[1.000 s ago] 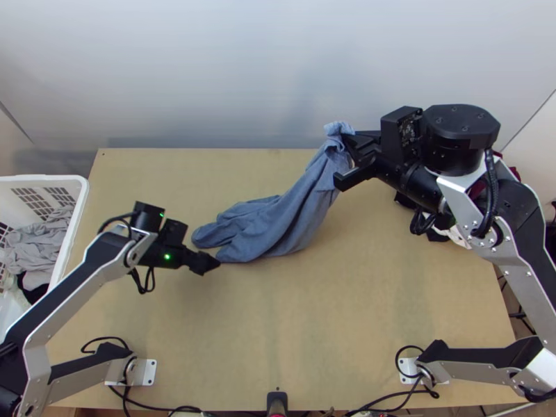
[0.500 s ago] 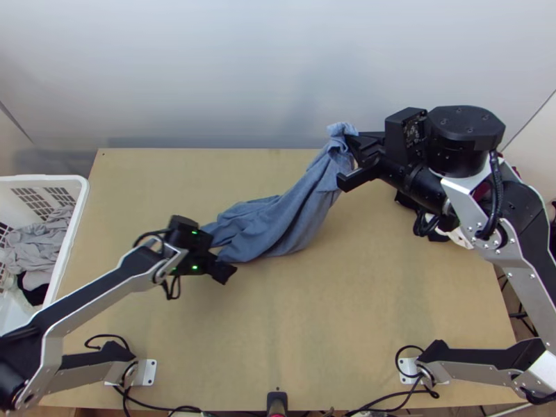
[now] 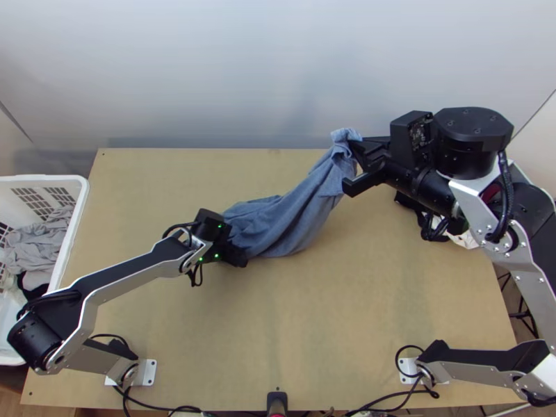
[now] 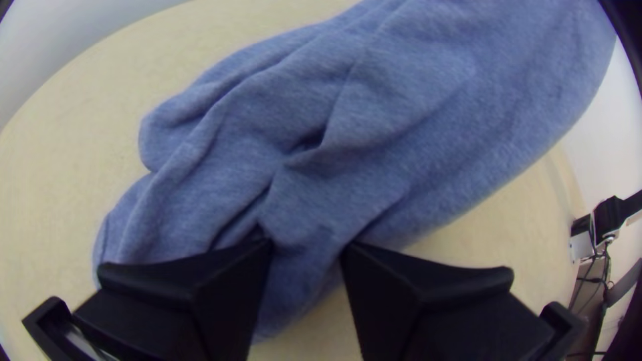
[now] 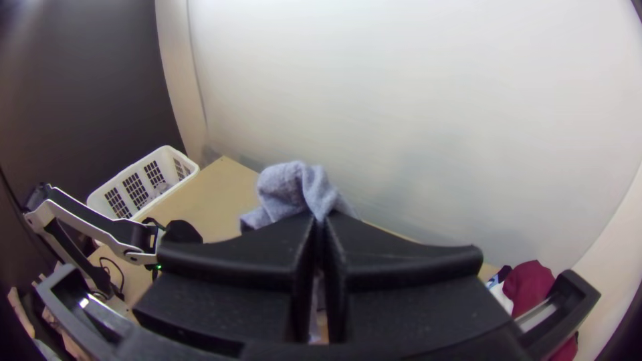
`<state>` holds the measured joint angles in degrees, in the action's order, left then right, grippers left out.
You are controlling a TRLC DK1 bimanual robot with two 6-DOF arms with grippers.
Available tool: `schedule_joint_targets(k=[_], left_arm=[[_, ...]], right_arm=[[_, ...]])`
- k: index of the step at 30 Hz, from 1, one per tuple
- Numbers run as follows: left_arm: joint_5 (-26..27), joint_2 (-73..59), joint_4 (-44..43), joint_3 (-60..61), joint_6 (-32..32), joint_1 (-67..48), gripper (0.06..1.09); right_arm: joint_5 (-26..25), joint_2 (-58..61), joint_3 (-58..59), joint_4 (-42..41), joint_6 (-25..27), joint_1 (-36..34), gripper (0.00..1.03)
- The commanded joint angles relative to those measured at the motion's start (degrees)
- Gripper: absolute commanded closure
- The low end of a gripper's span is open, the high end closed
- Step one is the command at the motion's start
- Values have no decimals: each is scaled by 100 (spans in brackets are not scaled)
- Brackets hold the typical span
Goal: Fold the t-shirt
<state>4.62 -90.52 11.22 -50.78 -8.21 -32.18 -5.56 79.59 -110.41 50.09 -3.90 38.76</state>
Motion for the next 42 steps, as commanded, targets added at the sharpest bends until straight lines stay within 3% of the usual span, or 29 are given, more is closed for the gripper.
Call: schedule_joint_targets(k=[1, 2, 5, 13, 18, 24, 26, 29, 36, 42], left_arm=[[-40, -229, -59, -160, -181, -34, 100], [-14, -203, -15, -169, -181, -25, 105], [56, 158, 275, -169, -146, -25, 105], [891, 1845, 1180, -177, -164, -34, 105], [1181, 2724, 1734, -511, -278, 37, 105], [1436, 3269, 2121, -1338, -559, 459, 105], [1665, 3278, 2147, -1707, -682, 722, 105], [1700, 3199, 2147, -2216, -823, 968, 105], [1788, 2372, 1804, -2480, -1552, 1812, 105], [1726, 1036, 1567, -2445, -1851, 2849, 105]], right_arm=[[55, -84, -24, 107, -32, -18, 100], [64, -93, -42, 159, -32, -18, 100], [442, -111, -218, 581, -137, -18, 100], [1585, -401, -684, 1750, -436, 61, 100], [2437, -322, -1650, 1988, -805, -589, 100], [2815, -190, -2345, 1961, -1060, -1081, 100], [3237, -93, -2512, 1768, -1315, -1442, 100], [3290, 56, -2494, 1460, -1376, -1670, 100], [3290, 812, -2195, 247, -2185, -2356, 100], [2973, 1568, -1791, -104, -2282, -2637, 100]])
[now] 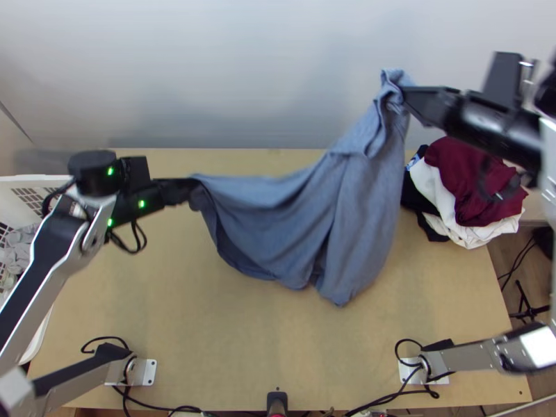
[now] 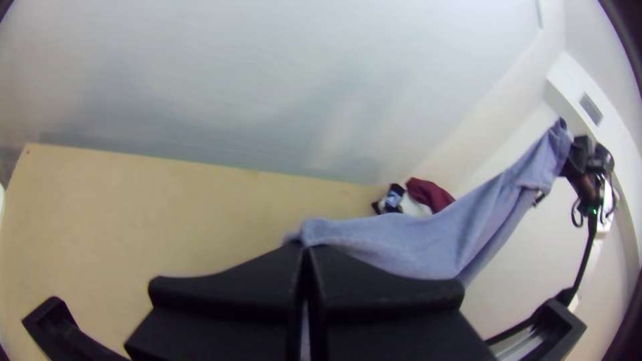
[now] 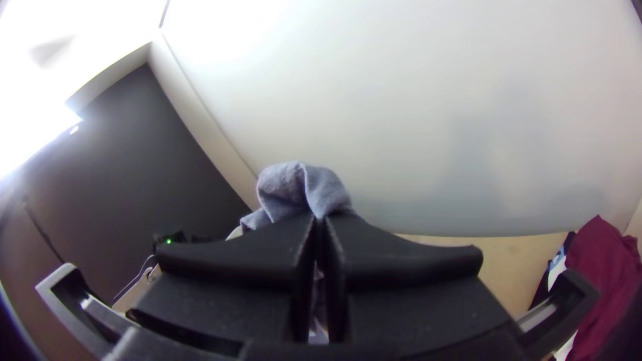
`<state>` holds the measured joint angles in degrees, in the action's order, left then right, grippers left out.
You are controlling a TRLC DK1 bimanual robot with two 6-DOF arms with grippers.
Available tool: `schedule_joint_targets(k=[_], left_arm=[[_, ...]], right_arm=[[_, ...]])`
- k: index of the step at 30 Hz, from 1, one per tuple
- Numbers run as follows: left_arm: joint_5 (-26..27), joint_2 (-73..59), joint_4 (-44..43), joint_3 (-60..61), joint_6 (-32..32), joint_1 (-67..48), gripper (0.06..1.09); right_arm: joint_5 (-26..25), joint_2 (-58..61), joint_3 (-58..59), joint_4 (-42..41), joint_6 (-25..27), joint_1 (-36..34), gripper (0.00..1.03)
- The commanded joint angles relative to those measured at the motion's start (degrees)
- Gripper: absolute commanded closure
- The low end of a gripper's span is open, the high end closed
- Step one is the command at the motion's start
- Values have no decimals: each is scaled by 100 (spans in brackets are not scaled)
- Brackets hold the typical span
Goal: Fold the t-shirt
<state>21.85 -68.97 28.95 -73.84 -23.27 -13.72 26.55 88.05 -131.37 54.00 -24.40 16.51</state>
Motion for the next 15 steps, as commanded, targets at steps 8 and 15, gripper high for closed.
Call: schedule_joint_targets(k=[8, 15], left_arm=[[197, -1954, -65, 177, -161, 1363, 10], [197, -1558, 32, 740, -55, 774, 11]], right_arm=[[-334, 942, 736, -750, -179, -588, 100], [-378, 643, 1518, -759, -21, -131, 100]])
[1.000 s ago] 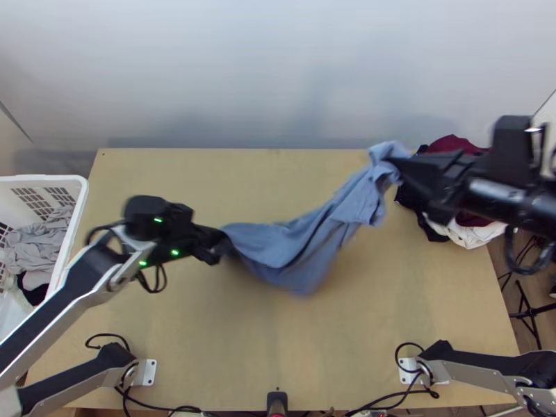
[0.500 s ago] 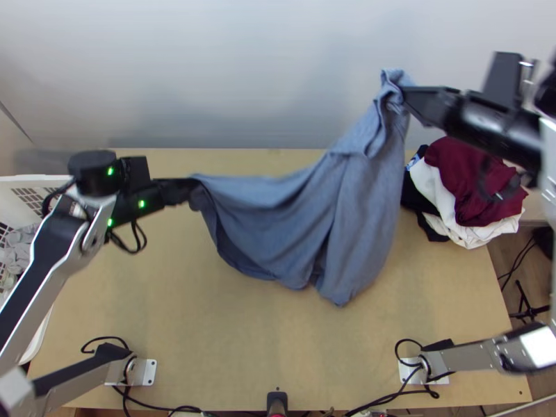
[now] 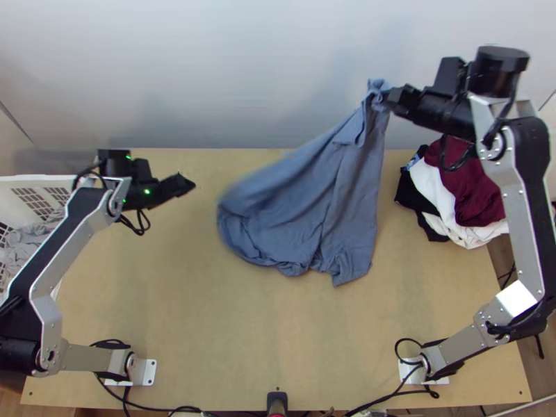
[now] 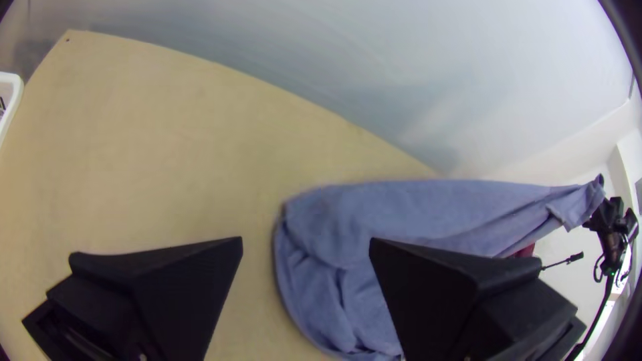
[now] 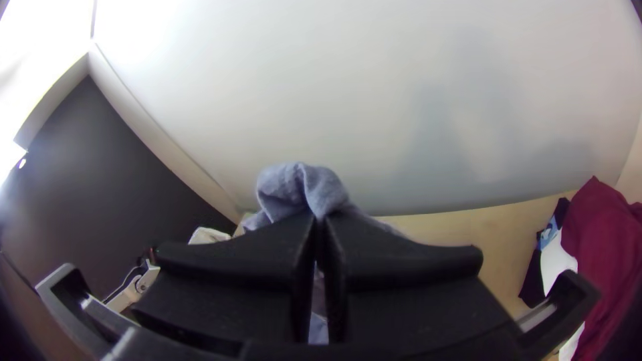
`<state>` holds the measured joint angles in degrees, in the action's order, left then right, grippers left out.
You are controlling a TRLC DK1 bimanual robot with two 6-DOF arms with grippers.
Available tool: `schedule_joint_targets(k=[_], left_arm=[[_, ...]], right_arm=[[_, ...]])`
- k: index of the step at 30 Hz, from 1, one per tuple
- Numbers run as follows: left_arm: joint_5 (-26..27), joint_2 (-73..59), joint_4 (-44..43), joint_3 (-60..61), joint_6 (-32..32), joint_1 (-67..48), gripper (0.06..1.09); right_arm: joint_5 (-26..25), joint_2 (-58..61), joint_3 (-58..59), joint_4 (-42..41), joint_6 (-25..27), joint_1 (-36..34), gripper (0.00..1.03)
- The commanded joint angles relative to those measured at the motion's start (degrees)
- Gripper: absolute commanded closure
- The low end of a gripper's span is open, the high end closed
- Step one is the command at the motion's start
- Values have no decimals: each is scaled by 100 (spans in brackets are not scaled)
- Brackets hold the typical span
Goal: Fold the t-shirt
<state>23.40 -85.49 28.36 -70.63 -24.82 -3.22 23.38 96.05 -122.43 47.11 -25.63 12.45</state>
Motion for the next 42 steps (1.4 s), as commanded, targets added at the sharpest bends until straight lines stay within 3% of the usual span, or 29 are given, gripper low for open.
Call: schedule_joint_targets(k=[1, 7, 15, 25, 32, 42], left_arm=[[42, 191, 82, 498, 126, -354, 11], [7, 1105, 161, 1104, 267, -1075, 11], [-81, 2406, 390, 2097, 838, -3000, 11], [-810, 1659, -586, 2203, 1805, -3844, 11], [-2129, 1043, -1649, 2493, 3018, -4775, 11], [-2480, 384, -2546, 2800, 4222, -4643, 11]], right_arm=[[-105, -227, 721, -71, 137, 372, 100], [-237, -552, 1151, -97, 216, 645, 100], [-263, -913, 1617, -123, 225, 671, 100], [-263, -1352, 2039, -132, 181, 575, 100], [-255, -1519, 2013, -53, 119, 548, 100], [-219, -1633, 2021, -9, 5, 408, 100]])
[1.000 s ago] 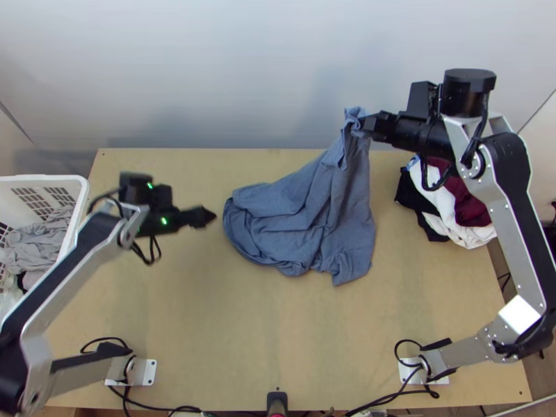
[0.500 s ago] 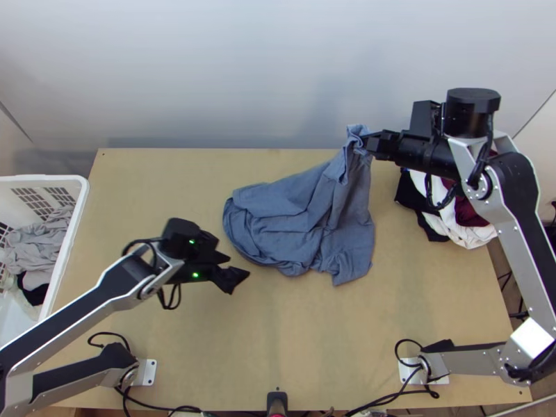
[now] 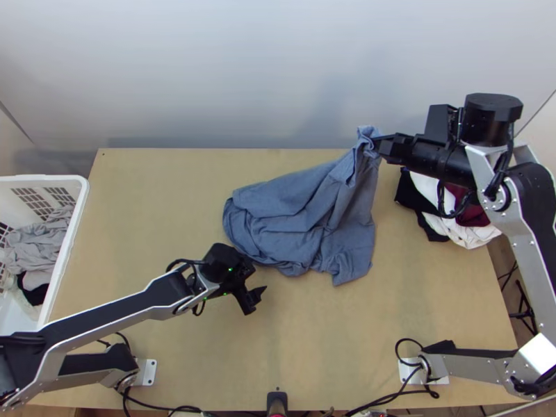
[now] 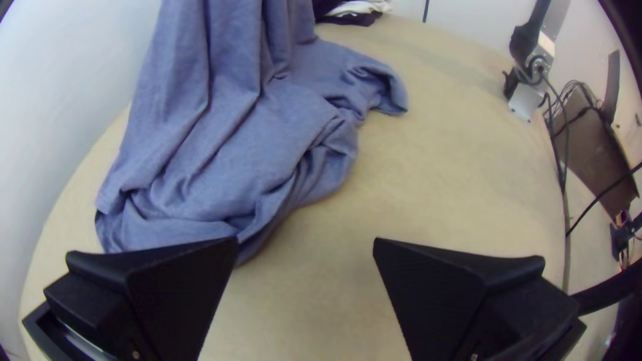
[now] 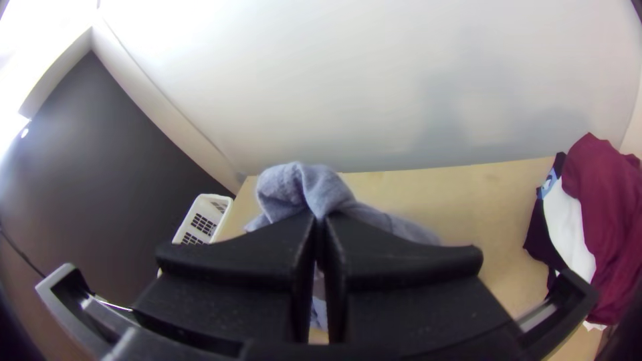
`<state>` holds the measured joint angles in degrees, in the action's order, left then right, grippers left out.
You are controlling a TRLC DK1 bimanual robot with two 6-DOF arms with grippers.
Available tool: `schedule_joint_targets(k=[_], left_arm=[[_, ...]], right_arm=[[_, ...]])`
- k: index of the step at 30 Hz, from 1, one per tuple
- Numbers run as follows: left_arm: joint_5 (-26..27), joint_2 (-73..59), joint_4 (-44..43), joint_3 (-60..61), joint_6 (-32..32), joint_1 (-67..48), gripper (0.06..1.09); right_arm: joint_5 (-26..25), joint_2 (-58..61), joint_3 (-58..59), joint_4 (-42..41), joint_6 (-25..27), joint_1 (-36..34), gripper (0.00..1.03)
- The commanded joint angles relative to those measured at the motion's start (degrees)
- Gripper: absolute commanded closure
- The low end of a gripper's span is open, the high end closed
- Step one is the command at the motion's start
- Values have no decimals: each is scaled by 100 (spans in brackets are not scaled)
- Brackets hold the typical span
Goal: Fold the t-shirt
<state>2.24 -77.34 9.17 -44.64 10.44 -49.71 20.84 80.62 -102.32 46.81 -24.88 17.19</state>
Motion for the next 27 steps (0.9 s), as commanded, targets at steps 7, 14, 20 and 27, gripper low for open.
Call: schedule_joint_targets(k=[7, 14, 20, 27], left_arm=[[-549, -862, -1409, 263, 987, 586, 11], [-514, -1020, -1418, 149, 960, 550, 21], [-206, -1081, -1365, 131, 872, 234, 47], [-22, -914, -1295, 210, 697, -82, 105]], right_arm=[[87, -108, 2, 30, -96, -58, 100], [78, -46, -77, 13, -96, -67, 100], [78, 33, -183, -5, -104, -111, 100], [78, 77, -262, -22, -104, -172, 100]])
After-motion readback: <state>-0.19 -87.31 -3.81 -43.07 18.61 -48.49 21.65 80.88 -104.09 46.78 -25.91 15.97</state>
